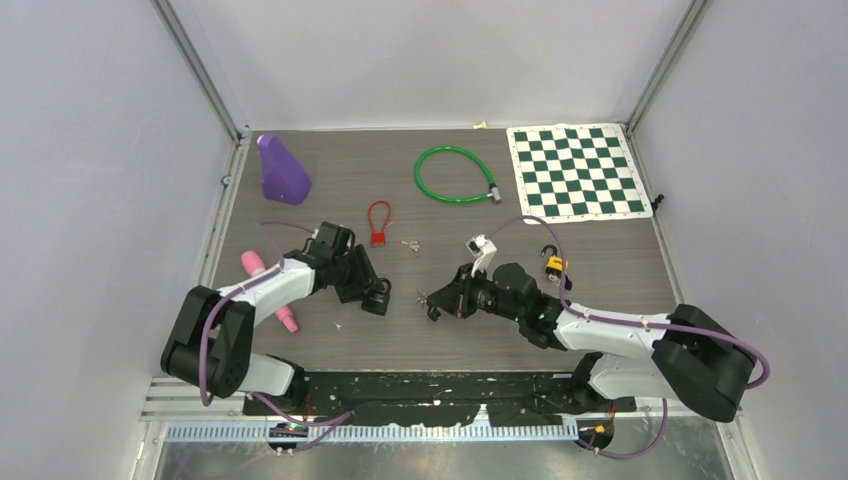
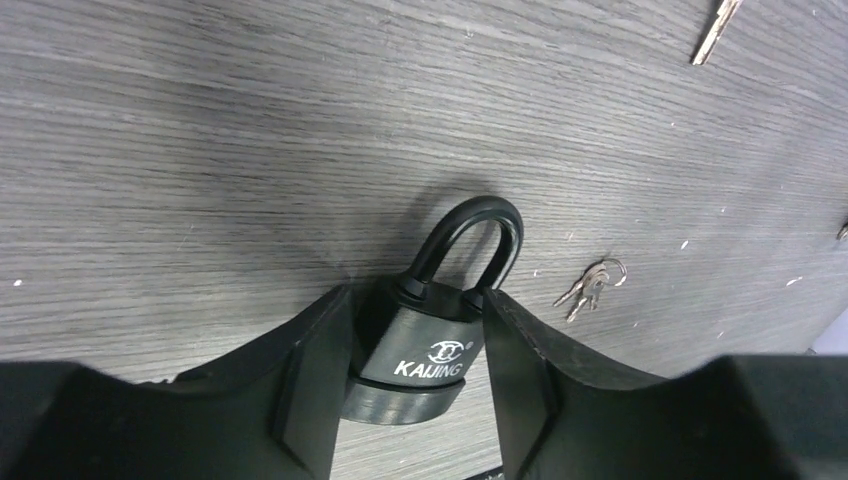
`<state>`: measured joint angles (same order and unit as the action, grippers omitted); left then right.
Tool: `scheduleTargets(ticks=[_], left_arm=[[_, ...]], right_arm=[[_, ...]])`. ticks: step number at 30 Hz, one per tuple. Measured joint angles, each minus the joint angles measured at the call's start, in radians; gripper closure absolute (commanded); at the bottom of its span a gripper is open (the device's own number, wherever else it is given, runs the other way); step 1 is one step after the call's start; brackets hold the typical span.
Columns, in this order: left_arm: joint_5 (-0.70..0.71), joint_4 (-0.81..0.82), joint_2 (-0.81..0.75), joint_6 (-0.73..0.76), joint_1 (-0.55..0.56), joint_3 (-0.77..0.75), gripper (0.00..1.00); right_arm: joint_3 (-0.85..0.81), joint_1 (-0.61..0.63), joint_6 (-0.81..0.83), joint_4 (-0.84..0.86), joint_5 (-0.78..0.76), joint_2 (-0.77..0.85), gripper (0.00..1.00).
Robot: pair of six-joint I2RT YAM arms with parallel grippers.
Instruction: Unlock with the key
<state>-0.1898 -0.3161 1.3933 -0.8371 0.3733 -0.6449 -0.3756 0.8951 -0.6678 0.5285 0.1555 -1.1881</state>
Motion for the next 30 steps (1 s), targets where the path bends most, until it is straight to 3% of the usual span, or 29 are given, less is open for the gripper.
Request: scheduleTargets(ticks=[7, 13, 20, 30], left_arm=[[-0.003, 0.016, -0.021, -0.075, 0.006, 0.034, 0.47], [-0.038, 0.019, -0.131, -0.144, 0.034, 0.115, 0.26], [0.019, -0.105, -0.225, -0.154, 0.097, 0.128, 0.17], [0.172, -0.279, -0.06, -0.061, 0.118, -0.089, 0.17]], right_arm=[[0.0, 0.002, -0.037, 0.035, 0.016, -0.029, 0.94], [0.0, 0.002, -0.046, 0.047, 0.016, -0.029, 0.95], [0.0, 0.002, -0.046, 0.047, 0.015, -0.029, 0.95], [0.0, 0.002, -0.046, 0.045, 0.01, -0.004, 0.95]])
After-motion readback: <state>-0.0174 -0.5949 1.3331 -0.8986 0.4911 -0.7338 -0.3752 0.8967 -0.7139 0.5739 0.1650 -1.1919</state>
